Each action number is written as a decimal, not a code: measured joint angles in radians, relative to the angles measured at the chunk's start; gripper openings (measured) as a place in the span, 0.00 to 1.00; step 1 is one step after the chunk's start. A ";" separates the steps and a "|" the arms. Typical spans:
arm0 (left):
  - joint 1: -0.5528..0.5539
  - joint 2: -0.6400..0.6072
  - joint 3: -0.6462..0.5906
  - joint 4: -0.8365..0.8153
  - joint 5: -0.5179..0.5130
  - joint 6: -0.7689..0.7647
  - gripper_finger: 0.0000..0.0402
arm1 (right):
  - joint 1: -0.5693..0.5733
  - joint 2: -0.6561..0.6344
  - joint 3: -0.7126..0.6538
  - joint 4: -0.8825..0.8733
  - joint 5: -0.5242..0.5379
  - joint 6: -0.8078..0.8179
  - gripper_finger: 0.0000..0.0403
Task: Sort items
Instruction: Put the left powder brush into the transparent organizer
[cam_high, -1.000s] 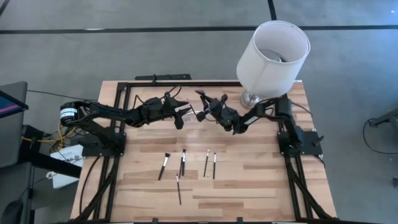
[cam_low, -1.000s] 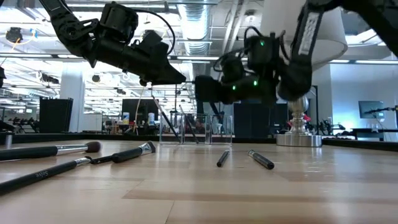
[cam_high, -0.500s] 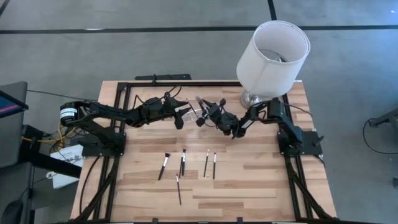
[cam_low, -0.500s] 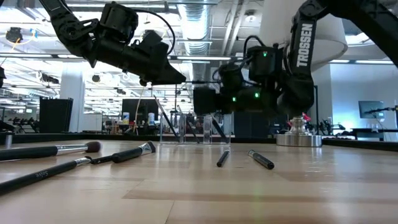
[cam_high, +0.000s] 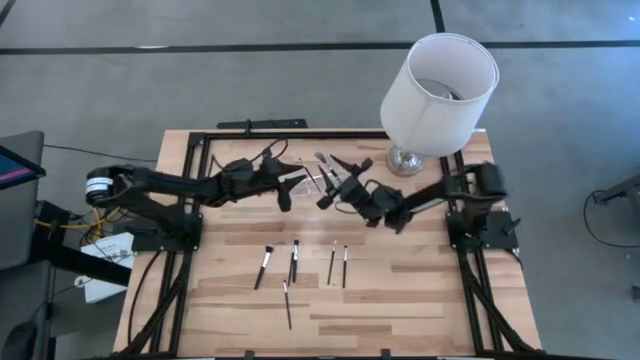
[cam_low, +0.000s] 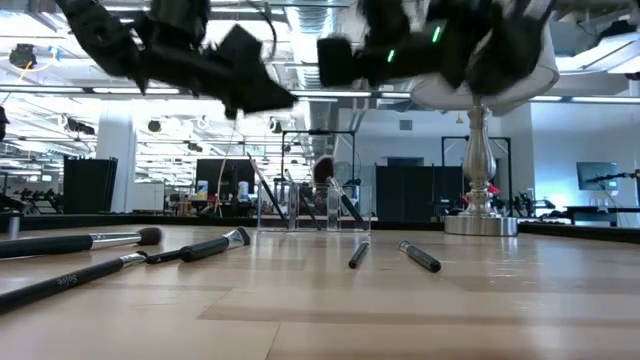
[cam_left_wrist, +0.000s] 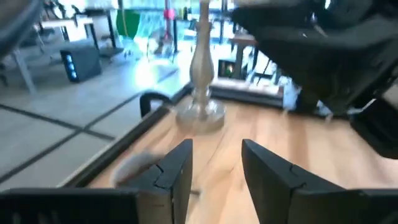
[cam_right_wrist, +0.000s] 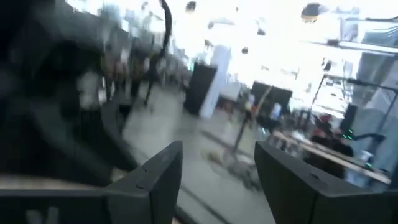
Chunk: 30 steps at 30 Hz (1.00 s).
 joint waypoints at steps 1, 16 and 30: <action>-0.022 -0.039 0.000 -0.031 -0.030 0.000 0.34 | 0.025 -0.046 0.000 -0.096 0.040 0.000 0.49; -0.650 -0.221 0.001 -0.727 -0.597 -0.642 0.34 | 0.022 -0.574 0.000 -1.368 -0.328 0.865 0.50; -0.727 0.136 0.001 -0.764 -0.429 -1.003 0.34 | -0.218 -0.333 0.108 -1.331 -0.666 0.791 0.44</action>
